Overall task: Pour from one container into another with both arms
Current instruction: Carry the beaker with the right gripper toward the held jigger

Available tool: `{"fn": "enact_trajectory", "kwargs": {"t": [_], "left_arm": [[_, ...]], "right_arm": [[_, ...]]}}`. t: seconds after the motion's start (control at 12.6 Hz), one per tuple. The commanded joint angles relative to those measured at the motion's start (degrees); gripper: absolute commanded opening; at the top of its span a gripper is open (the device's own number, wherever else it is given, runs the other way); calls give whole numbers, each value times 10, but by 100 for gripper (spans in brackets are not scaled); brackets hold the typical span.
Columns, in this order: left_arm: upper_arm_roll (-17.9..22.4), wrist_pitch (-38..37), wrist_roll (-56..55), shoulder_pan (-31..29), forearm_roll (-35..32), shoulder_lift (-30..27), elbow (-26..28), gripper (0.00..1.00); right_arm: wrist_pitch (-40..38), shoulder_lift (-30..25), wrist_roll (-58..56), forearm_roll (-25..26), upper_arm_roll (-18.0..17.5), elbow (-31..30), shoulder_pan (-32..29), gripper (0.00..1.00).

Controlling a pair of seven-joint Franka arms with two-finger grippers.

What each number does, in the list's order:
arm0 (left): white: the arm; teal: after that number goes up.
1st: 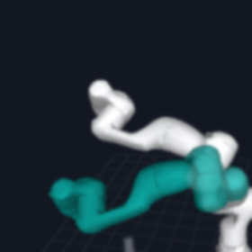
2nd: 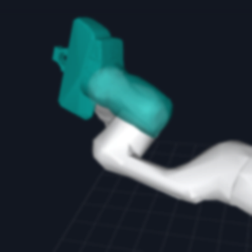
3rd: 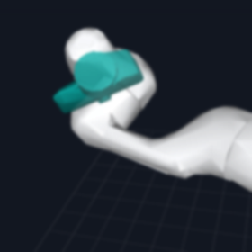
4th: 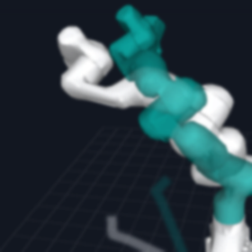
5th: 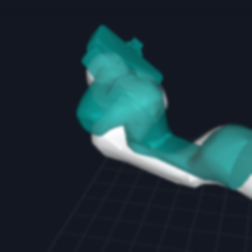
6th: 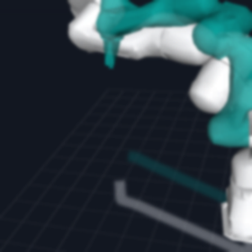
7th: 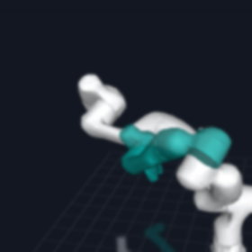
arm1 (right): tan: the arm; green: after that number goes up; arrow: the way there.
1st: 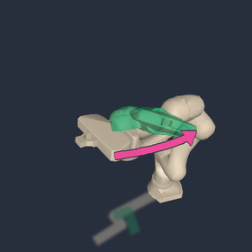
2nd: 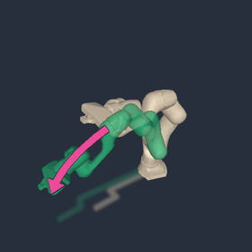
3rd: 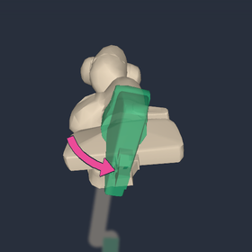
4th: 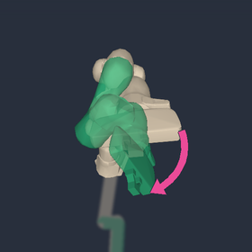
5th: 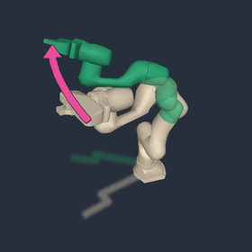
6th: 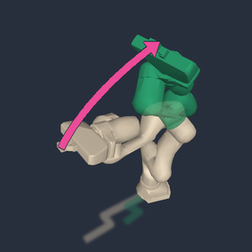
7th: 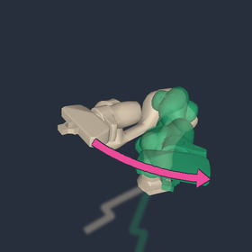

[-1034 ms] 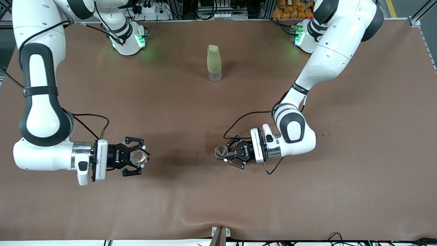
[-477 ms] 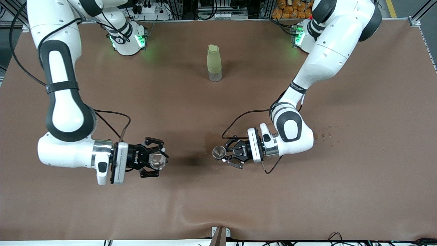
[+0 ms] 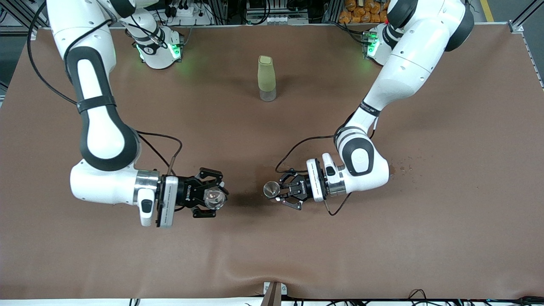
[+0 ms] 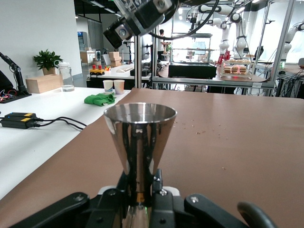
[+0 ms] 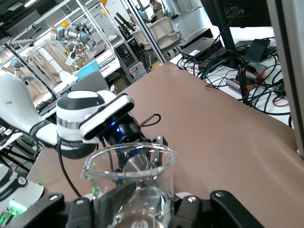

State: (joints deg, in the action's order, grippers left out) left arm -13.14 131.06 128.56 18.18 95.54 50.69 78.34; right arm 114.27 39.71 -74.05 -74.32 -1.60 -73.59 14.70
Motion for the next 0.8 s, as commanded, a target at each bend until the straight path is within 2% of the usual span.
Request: {"fn": "enact_trajectory", "kwargs": {"t": [0.0, 0.72], "left_arm": [[4, 27, -10, 13, -4, 7, -13, 0], [3, 27, -2, 12, -9, 1, -3, 0]], "right_arm": [[26, -4, 31, -38, 5, -10, 26, 0], [46, -8, 75, -59, 4, -27, 65, 0]]}}
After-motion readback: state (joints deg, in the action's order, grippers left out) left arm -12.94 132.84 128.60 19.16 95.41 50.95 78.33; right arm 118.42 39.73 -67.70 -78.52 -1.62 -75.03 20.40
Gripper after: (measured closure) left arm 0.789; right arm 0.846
